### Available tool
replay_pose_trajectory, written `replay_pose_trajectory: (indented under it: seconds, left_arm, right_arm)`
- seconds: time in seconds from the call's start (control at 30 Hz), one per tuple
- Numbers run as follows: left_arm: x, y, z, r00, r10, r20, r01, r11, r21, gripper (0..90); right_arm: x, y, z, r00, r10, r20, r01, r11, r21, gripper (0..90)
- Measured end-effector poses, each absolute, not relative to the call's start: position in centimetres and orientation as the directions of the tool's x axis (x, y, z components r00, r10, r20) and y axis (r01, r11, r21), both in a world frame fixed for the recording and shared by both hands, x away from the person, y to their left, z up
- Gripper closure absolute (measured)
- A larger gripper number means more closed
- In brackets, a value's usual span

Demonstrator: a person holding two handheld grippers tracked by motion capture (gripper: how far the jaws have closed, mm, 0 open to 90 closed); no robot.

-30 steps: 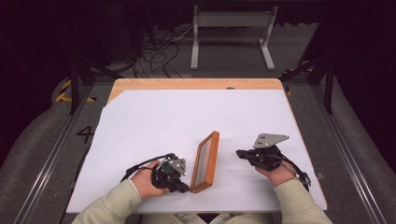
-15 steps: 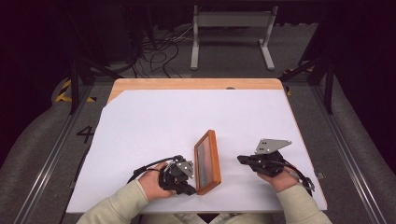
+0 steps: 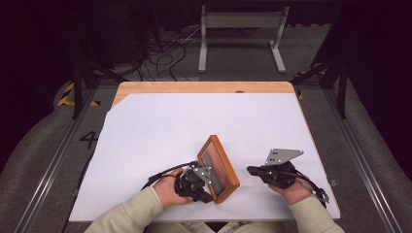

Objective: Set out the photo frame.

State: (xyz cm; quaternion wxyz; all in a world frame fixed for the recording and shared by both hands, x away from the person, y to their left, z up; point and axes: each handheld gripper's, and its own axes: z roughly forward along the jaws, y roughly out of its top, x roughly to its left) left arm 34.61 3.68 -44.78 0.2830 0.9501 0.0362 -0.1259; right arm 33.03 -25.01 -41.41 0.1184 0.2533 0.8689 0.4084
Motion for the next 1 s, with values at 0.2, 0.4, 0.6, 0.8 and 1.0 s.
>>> replay_pose_trajectory:
  seconds: [0.2,0.4,0.6,0.8,1.0]
  left_arm:
    - [34.6,1.7,-44.6,0.971,-0.016,-0.238,0.115,-0.841,0.528,89.7]
    - [34.8,0.3,-44.6,0.973,-0.011,-0.232,0.118,-0.837,0.535,89.7]
    - [35.3,-0.6,-44.6,0.97,0.033,-0.24,0.162,-0.826,0.54,89.7]
    - [35.4,0.1,-44.1,0.971,0.066,-0.231,0.186,-0.815,0.549,89.7]
    - [35.4,2.4,-42.8,0.974,0.086,-0.21,0.195,-0.791,0.58,89.1]
  right_arm:
    - [32.6,-24.9,-41.5,-0.851,0.525,0.001,0.34,0.549,0.763,90.0]
    - [32.2,-25.1,-41.5,-0.851,0.525,-0.001,0.341,0.554,0.76,90.0]
    - [32.0,-25.3,-41.6,-0.849,0.529,0.001,0.346,0.555,0.756,90.0]
    - [31.3,-25.3,-41.8,-0.855,0.519,0.009,0.353,0.568,0.744,90.0]
    - [30.1,-24.8,-42.3,-0.88,0.475,0.028,0.343,0.593,0.729,90.0]
